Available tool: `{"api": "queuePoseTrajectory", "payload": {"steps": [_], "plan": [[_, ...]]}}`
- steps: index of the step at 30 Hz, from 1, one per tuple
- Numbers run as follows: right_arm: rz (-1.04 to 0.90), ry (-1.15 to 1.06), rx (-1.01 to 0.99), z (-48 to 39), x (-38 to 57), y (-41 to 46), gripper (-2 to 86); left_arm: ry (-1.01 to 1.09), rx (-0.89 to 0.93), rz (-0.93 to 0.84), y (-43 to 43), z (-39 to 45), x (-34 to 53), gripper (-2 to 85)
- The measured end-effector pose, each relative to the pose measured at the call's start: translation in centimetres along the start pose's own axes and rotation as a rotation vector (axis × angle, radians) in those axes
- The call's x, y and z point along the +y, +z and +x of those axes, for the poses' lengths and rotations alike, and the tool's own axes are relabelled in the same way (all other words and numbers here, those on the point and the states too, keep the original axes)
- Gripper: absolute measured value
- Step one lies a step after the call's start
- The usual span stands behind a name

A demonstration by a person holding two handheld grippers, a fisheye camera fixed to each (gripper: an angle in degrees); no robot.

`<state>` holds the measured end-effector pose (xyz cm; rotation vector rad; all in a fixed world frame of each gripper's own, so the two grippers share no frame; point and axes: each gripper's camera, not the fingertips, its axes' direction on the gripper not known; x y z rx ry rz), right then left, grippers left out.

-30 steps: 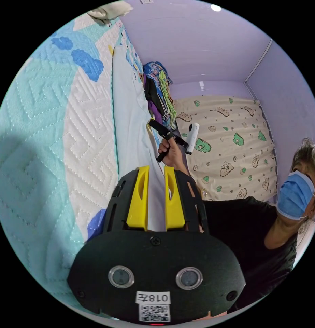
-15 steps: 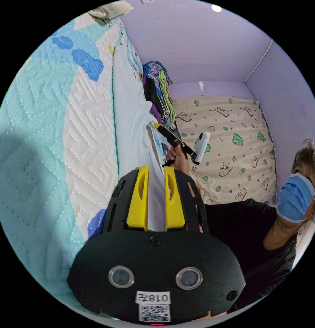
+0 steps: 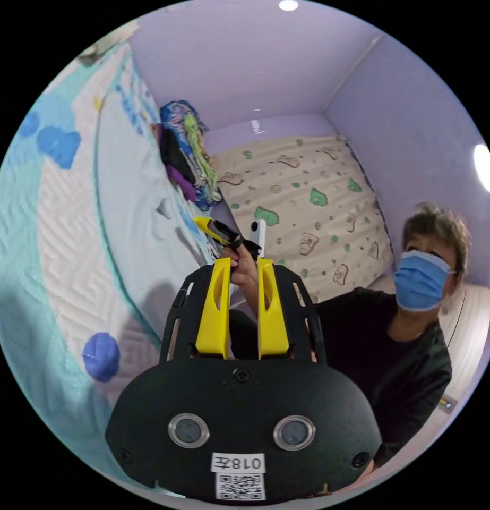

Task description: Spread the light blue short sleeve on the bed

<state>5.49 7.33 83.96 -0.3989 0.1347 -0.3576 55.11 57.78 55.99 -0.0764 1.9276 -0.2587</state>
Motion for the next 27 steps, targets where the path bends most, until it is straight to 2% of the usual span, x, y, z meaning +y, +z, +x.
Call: {"api": "queuePoseTrajectory", "payload": {"steps": [2, 6, 13, 21, 27], "plan": [[0.000, -0.025, -0.010, 0.5, 2.8, -3.2, 4.3, 0.074, -0.102, -0.042, -0.5, 4.1, 0.9, 8.4], [-0.081, -0.038, -0.072, 2.8, 10.9, -8.6, 6.7, 0.075, -0.310, -0.110, -1.3, 9.3, 3.6, 8.9], [-0.194, 0.083, -0.276, 7.4, 21.5, -10.0, 11.3, -0.069, -0.557, -0.170, -0.1, 15.5, 12.0, 10.1], [-0.368, 0.106, -0.312, 11.9, 23.8, -6.4, 12.2, -0.247, -0.581, -0.171, 3.9, 11.0, 17.5, 11.3], [-0.402, 0.141, -0.399, 15.0, 24.2, -5.1, 12.1, -0.303, -0.548, -0.200, 4.9, 8.0, 18.5, 10.6]]}}
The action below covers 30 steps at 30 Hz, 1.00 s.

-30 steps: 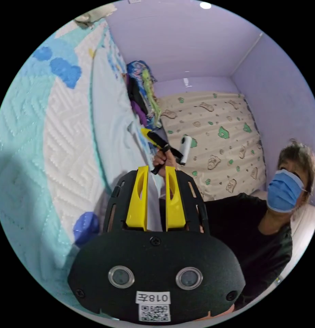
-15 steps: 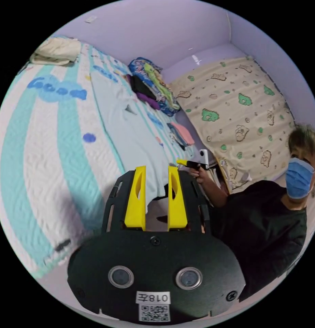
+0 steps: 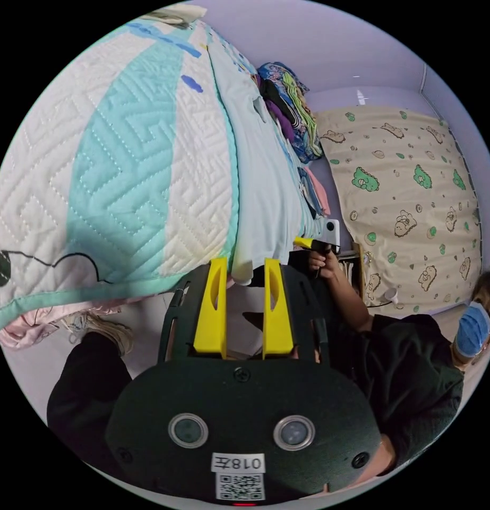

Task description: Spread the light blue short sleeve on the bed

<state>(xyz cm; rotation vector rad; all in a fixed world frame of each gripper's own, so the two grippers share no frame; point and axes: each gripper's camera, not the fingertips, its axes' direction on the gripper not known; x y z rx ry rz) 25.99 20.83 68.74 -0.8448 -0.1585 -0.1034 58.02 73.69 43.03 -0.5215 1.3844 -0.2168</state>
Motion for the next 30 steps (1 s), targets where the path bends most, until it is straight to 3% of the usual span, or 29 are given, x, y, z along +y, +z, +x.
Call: {"api": "queuePoseTrajectory", "payload": {"steps": [12, 14, 19, 30], "plan": [[-0.170, -0.020, -0.061, 3.5, -3.4, 0.1, 10.6, 0.058, 0.093, -0.178, 3.6, -0.7, -4.5, 8.1], [-0.192, -0.034, -0.065, 3.6, -3.7, 0.2, 10.4, 0.087, 0.085, -0.219, 4.2, 0.0, -5.4, 3.4], [-0.207, -0.045, -0.042, 3.7, -4.1, 0.2, 3.2, 0.080, 0.085, -0.234, 3.7, 0.0, -6.6, -0.6], [0.005, -0.196, -0.133, -0.6, -2.5, -6.7, 0.0, 0.166, 0.235, -0.039, -3.9, 2.9, -6.7, -0.9]]}}
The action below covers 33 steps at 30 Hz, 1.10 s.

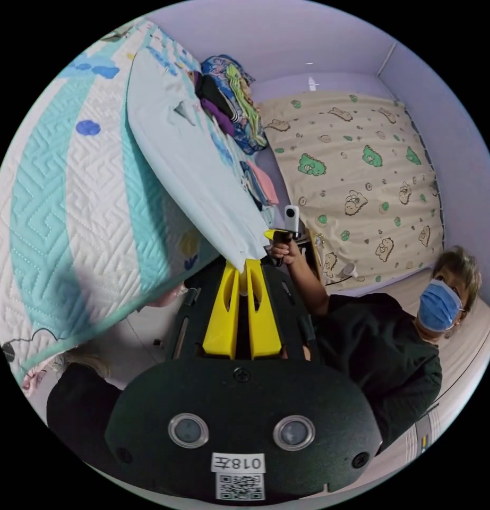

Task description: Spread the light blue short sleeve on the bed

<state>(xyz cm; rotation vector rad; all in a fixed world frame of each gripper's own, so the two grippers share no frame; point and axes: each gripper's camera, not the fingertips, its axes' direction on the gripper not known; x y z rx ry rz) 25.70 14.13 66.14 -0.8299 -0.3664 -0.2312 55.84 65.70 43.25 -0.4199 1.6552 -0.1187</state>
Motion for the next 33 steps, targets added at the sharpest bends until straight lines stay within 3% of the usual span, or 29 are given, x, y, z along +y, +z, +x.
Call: {"api": "queuePoseTrajectory", "payload": {"steps": [8, 15, 21, 26, 33], "plan": [[-0.004, -0.059, -0.071, -3.5, 3.7, -2.0, -0.1, 0.067, 0.040, -0.012, -1.7, 4.6, 5.8, -0.9], [0.033, 0.058, -0.227, -0.8, 4.2, -3.3, 0.0, -0.028, 0.221, 0.048, -2.1, 1.2, 7.7, -0.9], [0.205, 0.064, -0.301, 3.8, -8.8, -7.0, 0.0, 0.014, 0.258, 0.153, -7.0, -3.7, -6.6, -0.9], [0.284, 0.098, -0.282, 10.0, -23.3, -8.5, 0.2, 0.027, 0.203, 0.234, -12.3, -11.5, -24.1, -0.9], [0.327, 0.338, -0.282, 21.9, -37.5, -6.1, 2.3, -0.201, 0.186, 0.309, -13.4, -26.4, -36.5, 0.5]]}}
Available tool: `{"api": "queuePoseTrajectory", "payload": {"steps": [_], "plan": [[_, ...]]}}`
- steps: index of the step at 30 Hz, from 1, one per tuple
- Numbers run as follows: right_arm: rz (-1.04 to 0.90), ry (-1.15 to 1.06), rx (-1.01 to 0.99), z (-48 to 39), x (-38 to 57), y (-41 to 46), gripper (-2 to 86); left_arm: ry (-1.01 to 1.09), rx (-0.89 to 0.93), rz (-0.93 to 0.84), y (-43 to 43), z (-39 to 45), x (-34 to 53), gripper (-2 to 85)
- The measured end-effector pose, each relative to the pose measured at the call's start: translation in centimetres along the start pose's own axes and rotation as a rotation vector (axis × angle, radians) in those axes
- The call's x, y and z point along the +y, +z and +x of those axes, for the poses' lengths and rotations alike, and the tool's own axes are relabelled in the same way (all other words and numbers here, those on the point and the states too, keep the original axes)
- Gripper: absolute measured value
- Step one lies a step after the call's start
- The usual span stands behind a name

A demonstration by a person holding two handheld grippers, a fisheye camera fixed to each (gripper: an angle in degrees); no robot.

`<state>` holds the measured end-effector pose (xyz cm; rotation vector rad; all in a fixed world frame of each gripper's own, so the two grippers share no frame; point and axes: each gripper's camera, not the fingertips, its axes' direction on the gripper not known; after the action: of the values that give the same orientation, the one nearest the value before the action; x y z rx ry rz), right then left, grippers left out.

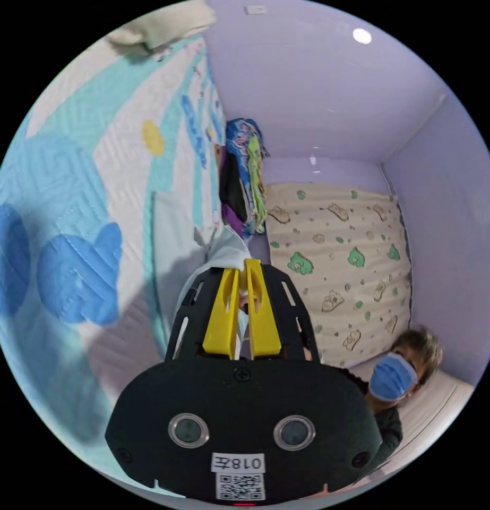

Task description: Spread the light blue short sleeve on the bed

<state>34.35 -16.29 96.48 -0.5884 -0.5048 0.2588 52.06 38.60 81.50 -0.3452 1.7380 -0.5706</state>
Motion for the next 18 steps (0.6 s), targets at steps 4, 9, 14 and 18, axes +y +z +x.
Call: {"api": "queuePoseTrajectory", "payload": {"steps": [4, 9, 14, 18], "plan": [[0.064, 0.060, -0.115, 1.8, -1.6, 0.7, 8.5, -0.104, 0.102, 0.097, -1.2, -5.4, -1.8, 10.4], [0.148, -0.028, -0.208, -0.8, -2.4, 1.0, 10.2, 0.003, 0.215, 0.232, -4.2, -5.0, -2.1, 12.1], [0.208, -0.105, -0.109, -3.4, -2.4, 2.1, 9.8, 0.119, 0.107, 0.238, -5.3, -2.6, -1.9, 10.6], [0.146, -0.268, 0.351, -7.8, -2.6, 4.5, 12.0, 0.235, -0.340, 0.205, -5.9, 0.9, -1.5, 11.3]]}}
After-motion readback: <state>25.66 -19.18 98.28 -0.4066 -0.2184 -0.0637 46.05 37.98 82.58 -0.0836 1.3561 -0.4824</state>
